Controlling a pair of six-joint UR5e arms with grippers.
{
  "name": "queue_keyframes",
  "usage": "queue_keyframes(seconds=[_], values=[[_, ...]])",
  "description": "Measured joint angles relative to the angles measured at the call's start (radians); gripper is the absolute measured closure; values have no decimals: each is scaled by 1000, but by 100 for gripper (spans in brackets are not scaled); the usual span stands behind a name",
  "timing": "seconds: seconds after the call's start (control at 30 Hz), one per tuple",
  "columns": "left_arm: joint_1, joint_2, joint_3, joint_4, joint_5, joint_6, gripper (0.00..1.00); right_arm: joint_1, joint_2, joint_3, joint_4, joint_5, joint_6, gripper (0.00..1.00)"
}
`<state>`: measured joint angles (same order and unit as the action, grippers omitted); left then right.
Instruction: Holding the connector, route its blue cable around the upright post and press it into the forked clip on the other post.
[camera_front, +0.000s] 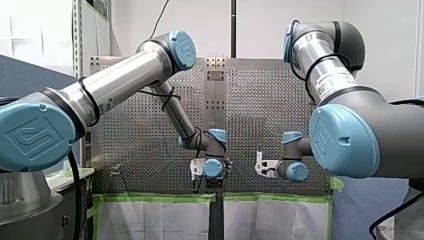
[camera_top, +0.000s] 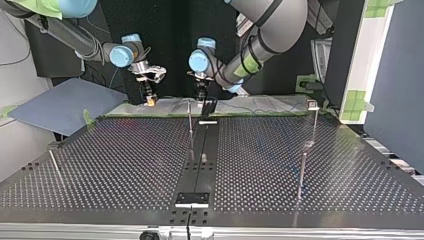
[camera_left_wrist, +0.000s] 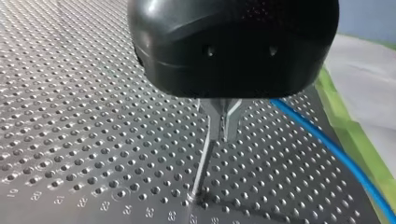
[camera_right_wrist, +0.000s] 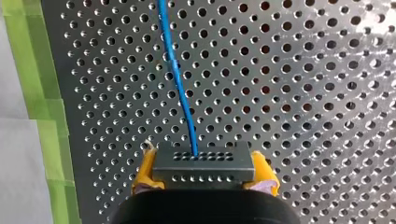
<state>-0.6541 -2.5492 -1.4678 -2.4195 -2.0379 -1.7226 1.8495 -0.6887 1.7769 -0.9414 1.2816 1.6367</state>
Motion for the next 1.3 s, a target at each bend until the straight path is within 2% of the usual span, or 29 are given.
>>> queue_keyframes(seconds=[0.13, 0.37, 0.67, 1.03, 1.3], values=[[7, -1, -5, 6, 22, -11, 100, 0, 0, 0, -1, 0, 4, 100], [20, -3, -40, 55, 31, -20, 100, 1, 1, 0, -2, -2, 5, 100], [39, -4, -53, 95, 39, -20, 100, 1, 2, -1, -4, -2, 5, 100], [49, -26, -53, 100, 62, -14, 98, 4, 3, -1, -6, -2, 5, 100], [58, -27, -21, 81, 66, -11, 98, 1, 3, -1, -8, -1, 5, 100]])
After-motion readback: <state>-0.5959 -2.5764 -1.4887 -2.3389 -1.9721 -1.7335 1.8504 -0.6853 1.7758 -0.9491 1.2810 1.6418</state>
